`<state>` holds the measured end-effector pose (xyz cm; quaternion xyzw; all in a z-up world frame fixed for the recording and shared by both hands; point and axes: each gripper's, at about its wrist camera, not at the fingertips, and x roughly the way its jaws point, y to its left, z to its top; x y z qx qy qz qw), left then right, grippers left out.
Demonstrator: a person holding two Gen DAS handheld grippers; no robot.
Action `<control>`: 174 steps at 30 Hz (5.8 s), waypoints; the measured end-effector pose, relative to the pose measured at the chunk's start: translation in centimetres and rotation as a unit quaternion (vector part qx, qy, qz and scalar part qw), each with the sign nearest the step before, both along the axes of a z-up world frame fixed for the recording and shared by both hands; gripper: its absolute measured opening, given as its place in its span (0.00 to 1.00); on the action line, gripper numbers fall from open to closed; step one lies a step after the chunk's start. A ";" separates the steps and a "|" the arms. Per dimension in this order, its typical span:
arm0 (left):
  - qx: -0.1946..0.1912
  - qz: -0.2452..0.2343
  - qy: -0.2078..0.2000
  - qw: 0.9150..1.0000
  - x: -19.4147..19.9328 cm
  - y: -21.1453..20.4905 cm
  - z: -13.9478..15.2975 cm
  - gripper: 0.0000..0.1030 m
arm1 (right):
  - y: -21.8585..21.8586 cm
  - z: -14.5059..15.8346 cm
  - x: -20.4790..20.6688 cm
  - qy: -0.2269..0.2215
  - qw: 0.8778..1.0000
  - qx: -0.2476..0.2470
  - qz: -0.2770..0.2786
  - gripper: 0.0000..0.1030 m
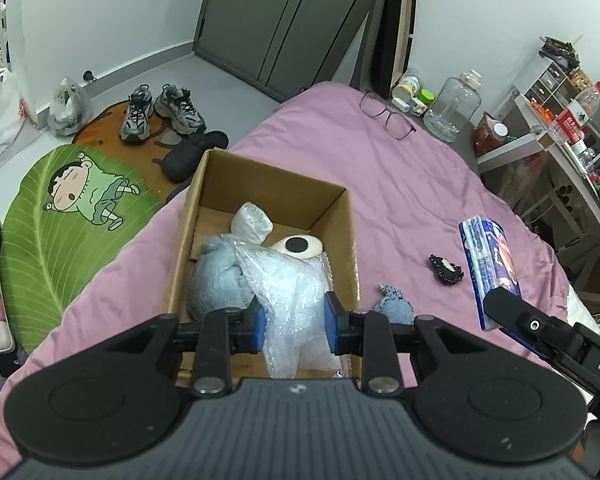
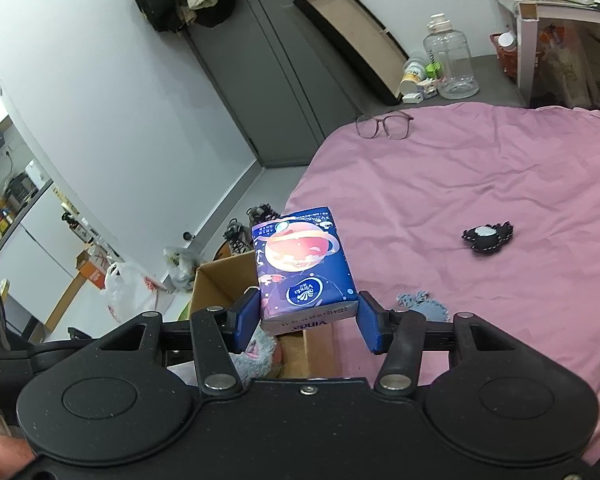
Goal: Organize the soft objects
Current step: 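Carry the filling bag with left gripper while right carries the tissue pack to the box, then open left gripper to drop the filling bag while right drops the tissue pack in the box, then withdraw both grippers from the box toward the denim piece and black item, then grasp the blue denim piece with left gripper while right grasps the black fabric item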
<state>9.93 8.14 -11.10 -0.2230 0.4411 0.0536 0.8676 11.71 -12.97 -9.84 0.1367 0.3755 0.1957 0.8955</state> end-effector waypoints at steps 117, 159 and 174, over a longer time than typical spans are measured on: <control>0.029 -0.036 0.011 0.999 1.2 -10.4 5.8 0.73 | -12.2 0.5 -0.7 0.002 0.999 -0.013 -0.031 1.00; 0.070 -0.088 0.105 0.988 12.5 -16.0 -5.8 0.94 | -18.6 -11.4 10.3 0.098 0.988 0.056 -0.104 0.91; 0.078 -0.102 0.144 0.981 15.5 -17.1 -11.0 0.84 | -16.8 -14.1 14.6 0.098 0.991 0.034 -0.081 0.72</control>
